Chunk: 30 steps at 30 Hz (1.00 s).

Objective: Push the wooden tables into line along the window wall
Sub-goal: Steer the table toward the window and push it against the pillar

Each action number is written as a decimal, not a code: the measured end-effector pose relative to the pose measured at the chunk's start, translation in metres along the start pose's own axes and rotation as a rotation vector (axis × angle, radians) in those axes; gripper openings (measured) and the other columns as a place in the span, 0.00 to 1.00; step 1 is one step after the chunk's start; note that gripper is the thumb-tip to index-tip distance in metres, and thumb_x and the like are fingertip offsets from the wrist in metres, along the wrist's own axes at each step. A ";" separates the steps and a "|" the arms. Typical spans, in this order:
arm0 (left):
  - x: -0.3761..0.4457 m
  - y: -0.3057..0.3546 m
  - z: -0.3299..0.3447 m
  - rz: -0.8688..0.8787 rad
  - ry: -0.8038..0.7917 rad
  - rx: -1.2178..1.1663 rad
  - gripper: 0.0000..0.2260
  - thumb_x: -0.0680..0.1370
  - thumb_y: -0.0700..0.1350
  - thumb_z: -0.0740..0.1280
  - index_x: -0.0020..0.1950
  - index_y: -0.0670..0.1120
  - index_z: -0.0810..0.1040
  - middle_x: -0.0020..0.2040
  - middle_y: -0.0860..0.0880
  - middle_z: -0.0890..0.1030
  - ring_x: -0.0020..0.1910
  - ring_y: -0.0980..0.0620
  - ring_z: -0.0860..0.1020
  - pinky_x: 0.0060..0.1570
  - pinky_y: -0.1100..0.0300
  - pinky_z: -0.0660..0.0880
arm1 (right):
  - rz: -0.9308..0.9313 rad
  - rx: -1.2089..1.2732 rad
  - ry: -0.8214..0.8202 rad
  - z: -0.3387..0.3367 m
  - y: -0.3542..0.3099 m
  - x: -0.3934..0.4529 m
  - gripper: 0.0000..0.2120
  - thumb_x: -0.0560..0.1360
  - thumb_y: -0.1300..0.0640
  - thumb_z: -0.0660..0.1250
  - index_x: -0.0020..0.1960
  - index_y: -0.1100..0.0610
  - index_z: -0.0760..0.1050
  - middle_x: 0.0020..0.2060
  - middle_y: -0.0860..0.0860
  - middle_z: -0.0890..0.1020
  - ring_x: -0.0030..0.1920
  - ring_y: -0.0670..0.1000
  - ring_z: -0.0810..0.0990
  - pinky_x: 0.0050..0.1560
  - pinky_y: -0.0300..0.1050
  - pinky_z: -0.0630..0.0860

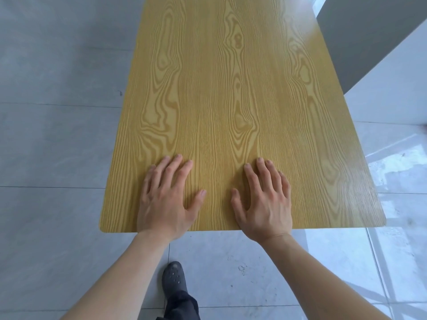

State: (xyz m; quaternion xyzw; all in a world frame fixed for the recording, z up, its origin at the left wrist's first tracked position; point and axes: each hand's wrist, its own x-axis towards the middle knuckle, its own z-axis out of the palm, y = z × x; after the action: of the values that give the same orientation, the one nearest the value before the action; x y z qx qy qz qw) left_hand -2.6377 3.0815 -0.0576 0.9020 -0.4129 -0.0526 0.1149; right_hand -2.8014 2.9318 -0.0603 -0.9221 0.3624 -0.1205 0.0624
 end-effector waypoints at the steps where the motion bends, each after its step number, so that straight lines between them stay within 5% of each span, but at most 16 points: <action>1: 0.003 -0.001 0.000 0.002 0.000 0.000 0.31 0.80 0.67 0.54 0.80 0.54 0.63 0.82 0.54 0.61 0.82 0.50 0.53 0.80 0.45 0.51 | 0.000 0.003 0.002 0.001 0.000 0.003 0.30 0.80 0.40 0.63 0.75 0.57 0.71 0.77 0.59 0.68 0.80 0.61 0.62 0.78 0.62 0.58; 30: 0.163 -0.021 -0.004 0.016 0.067 -0.020 0.31 0.80 0.68 0.54 0.79 0.55 0.65 0.81 0.54 0.63 0.82 0.51 0.55 0.79 0.45 0.55 | 0.005 -0.016 -0.023 0.032 -0.002 0.160 0.31 0.80 0.38 0.58 0.77 0.56 0.69 0.78 0.58 0.67 0.80 0.60 0.60 0.78 0.62 0.57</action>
State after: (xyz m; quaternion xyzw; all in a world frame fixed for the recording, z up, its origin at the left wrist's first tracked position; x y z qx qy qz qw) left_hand -2.5145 2.9719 -0.0591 0.8987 -0.4154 -0.0255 0.1382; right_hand -2.6786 2.8248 -0.0621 -0.9230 0.3647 -0.1068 0.0597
